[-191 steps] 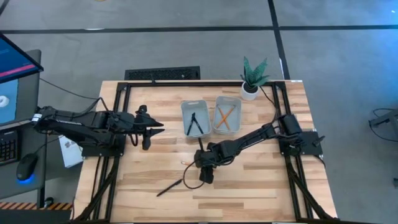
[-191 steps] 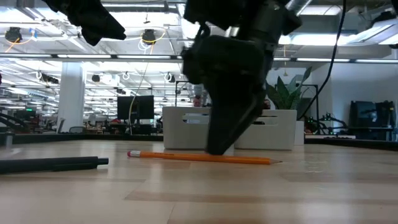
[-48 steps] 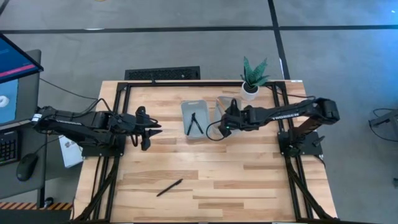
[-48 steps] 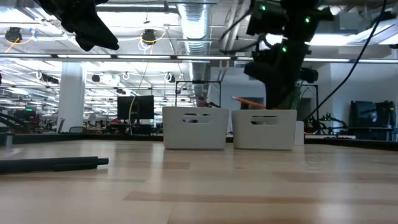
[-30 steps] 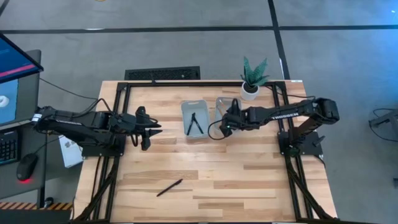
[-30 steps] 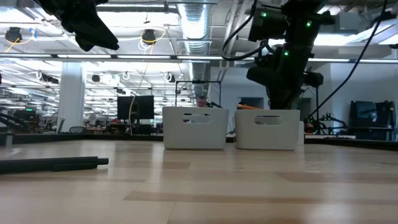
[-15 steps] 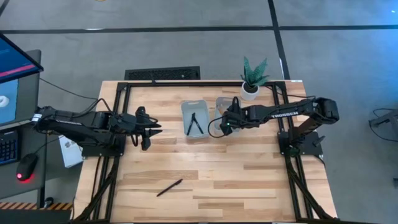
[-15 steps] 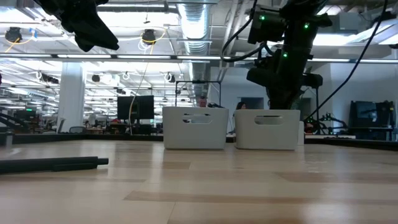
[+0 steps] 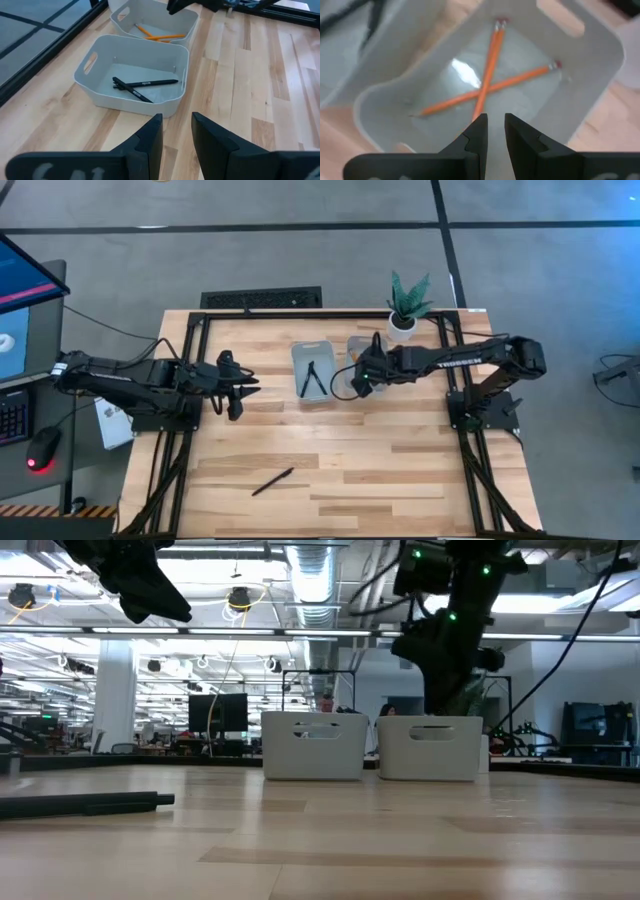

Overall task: Sort pens & pencils
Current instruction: Put the black pen into the left gray bin

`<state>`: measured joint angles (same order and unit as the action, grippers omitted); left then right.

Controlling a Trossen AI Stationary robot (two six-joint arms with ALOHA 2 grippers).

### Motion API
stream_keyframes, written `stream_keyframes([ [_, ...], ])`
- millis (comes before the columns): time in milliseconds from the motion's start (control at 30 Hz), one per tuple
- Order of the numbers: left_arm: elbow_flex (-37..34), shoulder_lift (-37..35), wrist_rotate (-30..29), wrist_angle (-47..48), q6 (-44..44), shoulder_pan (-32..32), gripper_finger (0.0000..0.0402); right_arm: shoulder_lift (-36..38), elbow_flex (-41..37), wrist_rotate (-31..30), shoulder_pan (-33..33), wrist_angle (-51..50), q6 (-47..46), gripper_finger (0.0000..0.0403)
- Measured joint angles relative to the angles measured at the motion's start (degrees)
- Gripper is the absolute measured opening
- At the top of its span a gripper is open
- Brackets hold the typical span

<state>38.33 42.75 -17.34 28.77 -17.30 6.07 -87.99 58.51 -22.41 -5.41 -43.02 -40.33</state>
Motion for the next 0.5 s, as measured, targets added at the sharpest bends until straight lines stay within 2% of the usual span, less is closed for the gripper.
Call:
stream_keyframes([
  [333, 0.0, 0.0, 0.0, 0.0, -0.1, 0.0, 0.0093, 1.7, 11.7, -0.2, 0.2, -0.4, 9.2, 0.0088],
  [500, 0.0, 0.0, 0.1, 0.0, -1.1, 0.0, 0.0093, 2.7, 18.8, -0.2, 0.8, -4.5, 12.5, 0.0088],
])
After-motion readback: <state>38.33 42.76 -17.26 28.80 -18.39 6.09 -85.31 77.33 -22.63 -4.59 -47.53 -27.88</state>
